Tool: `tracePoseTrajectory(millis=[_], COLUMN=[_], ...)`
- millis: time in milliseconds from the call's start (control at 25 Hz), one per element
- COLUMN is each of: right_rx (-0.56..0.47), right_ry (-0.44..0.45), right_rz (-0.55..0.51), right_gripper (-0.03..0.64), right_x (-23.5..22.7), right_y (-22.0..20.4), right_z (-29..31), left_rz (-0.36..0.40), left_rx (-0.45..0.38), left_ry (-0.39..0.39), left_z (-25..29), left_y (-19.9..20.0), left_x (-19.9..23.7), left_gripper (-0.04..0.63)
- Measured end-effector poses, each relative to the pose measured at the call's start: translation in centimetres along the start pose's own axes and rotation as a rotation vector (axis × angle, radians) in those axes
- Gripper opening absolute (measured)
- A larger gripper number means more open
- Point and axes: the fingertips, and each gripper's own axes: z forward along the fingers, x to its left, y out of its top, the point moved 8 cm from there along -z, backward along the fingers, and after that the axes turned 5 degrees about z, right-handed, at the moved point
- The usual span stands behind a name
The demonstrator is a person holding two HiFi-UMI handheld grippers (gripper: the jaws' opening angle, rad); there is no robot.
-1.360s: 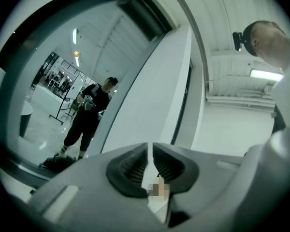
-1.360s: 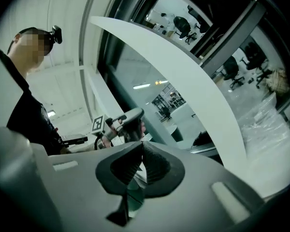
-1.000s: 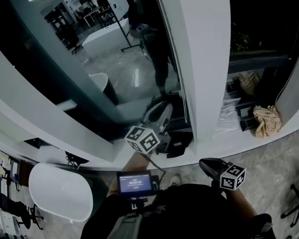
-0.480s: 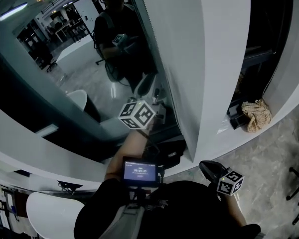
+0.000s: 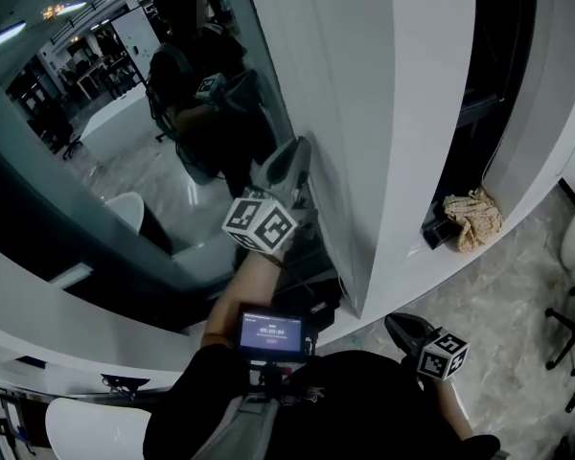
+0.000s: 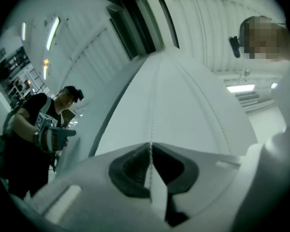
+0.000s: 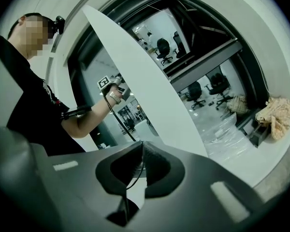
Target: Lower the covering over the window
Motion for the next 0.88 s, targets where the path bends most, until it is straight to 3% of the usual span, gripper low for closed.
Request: tracePoseTrajectory(millis=[200, 360, 400, 520, 640, 800, 880], right_rx=[0.032, 0.110, 0.133, 0.167, 0.172, 0.156, 0.136], right_ry=[0.048, 0.104, 0.122, 0.197, 0.260, 0.326, 0.357], right_rz=[-0.014, -0.027, -0.029, -0.059, -0.103, -0.157, -0.175], right_gripper=[0.007, 0.008, 0.007, 0.008, 0.008, 0.008, 0.007], right_x=[-0.6, -0.3, -0.1, 0.5, 1.1, 2.1, 2.7], right_y=[0.9, 1.0, 0.8, 0.6, 1.1, 2.7, 3.7], right_z=[0.8, 1.9, 2.1, 3.8, 5.1, 5.6, 5.7], left_rz=[0.062, 0.335, 0.371, 0.397, 0.426, 0.390, 0.367], left_rx=[0.029, 0.112, 0.134, 0.230, 0.378, 0.556, 0.596], left_ry=[0.003, 0.033, 0.045, 0.055, 0.087, 0.129, 0.132], left_z=[-1.6, -3.2, -4.0, -6.4, -9.3, -13.8, -15.4], left_y=[0.7, 1.2, 1.0, -0.7, -4.3, -10.0, -11.6], left_x=[-0.4, -3.0, -3.6, -3.9, -3.8, -4.7, -6.1], left_gripper=[0.012, 0.011, 0.012, 0.011, 0.012, 0.012, 0.012])
